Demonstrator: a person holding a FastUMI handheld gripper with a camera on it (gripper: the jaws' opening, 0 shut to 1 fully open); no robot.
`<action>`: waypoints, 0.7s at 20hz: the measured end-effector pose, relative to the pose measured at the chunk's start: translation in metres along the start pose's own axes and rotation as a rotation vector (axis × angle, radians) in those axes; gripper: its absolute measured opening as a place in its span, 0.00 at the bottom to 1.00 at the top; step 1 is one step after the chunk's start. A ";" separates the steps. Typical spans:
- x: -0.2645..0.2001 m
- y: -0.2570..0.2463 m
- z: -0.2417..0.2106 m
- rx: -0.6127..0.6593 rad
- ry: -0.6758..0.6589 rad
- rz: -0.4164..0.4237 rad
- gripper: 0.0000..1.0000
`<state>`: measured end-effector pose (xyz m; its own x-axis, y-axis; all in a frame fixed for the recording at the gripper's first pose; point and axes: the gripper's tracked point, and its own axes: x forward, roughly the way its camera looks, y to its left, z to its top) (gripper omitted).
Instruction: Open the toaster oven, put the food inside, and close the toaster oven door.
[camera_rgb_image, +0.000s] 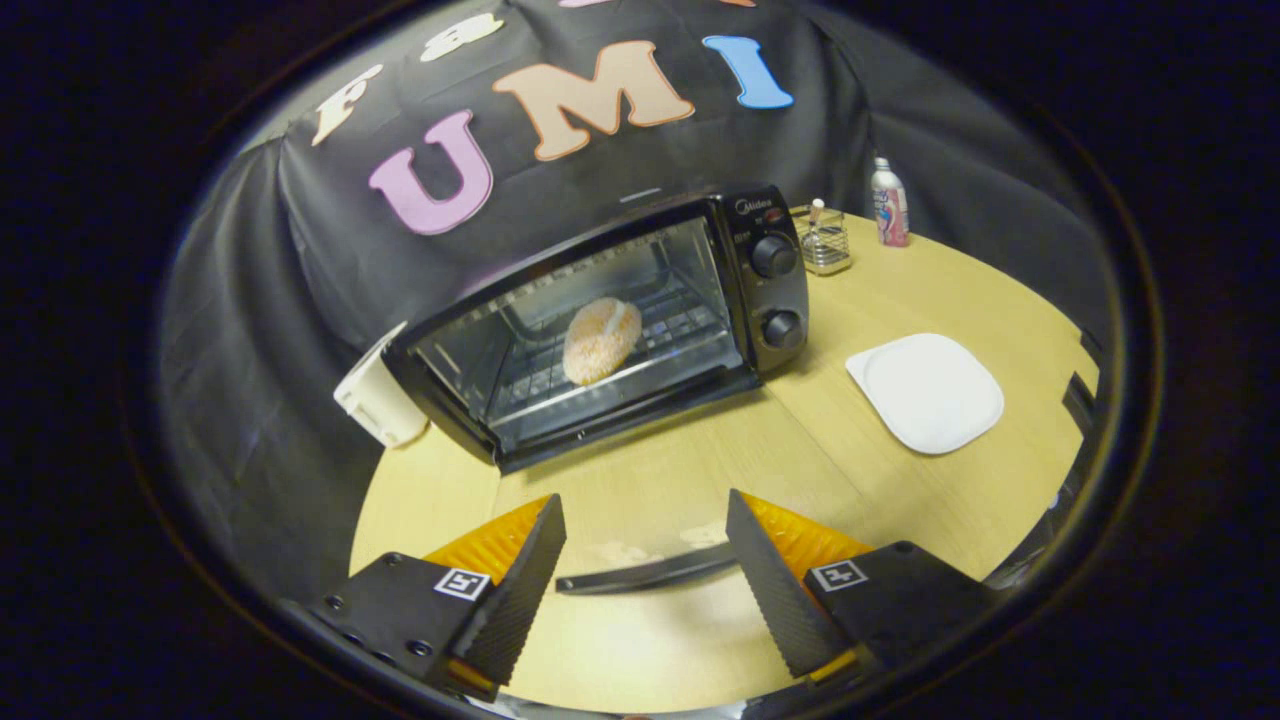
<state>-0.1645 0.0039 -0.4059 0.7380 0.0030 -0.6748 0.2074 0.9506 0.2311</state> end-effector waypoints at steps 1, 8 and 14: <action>-0.003 -0.003 -0.008 -0.021 0.019 -0.001 1.00; -0.001 -0.022 -0.052 -0.179 0.121 -0.029 1.00; 0.011 -0.032 -0.072 -0.294 0.181 -0.057 1.00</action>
<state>-0.2094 -0.0039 -0.4713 0.5991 -0.0224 -0.8003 0.0319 0.9995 -0.0041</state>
